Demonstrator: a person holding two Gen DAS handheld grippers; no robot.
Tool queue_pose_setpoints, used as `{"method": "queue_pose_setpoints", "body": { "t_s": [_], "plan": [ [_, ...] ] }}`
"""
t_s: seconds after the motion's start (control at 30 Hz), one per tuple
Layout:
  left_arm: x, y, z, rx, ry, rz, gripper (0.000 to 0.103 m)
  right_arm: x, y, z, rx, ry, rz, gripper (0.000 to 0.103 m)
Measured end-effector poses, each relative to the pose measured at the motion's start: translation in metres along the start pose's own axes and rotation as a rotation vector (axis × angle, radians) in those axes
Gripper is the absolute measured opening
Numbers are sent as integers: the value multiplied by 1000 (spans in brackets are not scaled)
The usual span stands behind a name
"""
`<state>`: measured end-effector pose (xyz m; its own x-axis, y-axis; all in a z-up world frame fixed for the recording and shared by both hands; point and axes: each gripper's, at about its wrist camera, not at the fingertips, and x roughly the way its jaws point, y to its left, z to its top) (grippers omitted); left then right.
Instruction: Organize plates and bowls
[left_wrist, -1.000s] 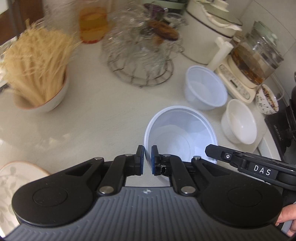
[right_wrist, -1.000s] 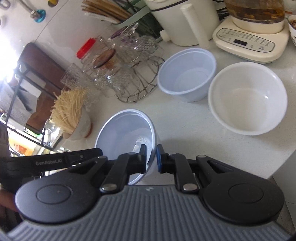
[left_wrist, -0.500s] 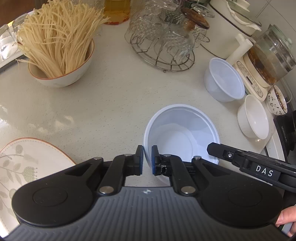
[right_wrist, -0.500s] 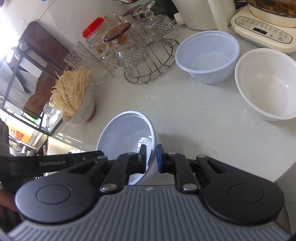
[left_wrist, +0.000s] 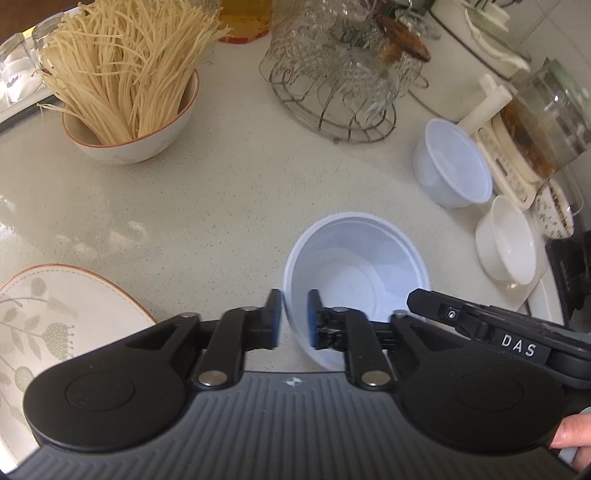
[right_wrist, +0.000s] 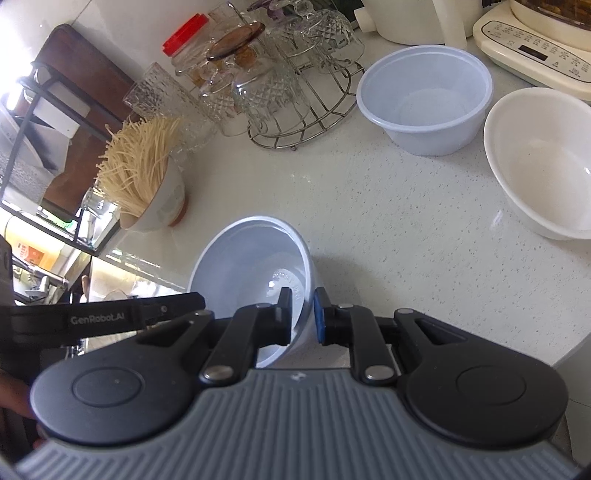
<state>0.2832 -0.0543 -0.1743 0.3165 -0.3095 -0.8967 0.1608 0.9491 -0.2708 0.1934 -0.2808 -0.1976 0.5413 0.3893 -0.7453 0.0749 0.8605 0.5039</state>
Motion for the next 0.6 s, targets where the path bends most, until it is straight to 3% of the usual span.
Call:
{"method": "queue_pose_setpoints", "body": {
  "t_s": [0.03, 0.07, 0.13, 0.17, 0.2, 0.6],
  "plan": [
    [-3, -1, 0, 2, -10, 3, 34, -2, 1, 1, -6, -4, -1, 17],
    [-7, -2, 1, 9, -22, 6, 35, -3, 2, 1, -15, -9, -7, 18],
    [-14, -6, 2, 22, -34, 4, 35, -7, 4, 2, -29, -21, -21, 35],
    [-20, -7, 2, 25, -44, 0, 35, -10, 3, 2, -30, -33, -18, 52],
    [-25, -9, 3, 28, -53, -5, 35, -12, 3, 2, -30, -43, -16, 61],
    [-86, -55, 12, 115, -183, -31, 35, -64, 20, 16, -116, -194, -32, 61]
  ]
}}
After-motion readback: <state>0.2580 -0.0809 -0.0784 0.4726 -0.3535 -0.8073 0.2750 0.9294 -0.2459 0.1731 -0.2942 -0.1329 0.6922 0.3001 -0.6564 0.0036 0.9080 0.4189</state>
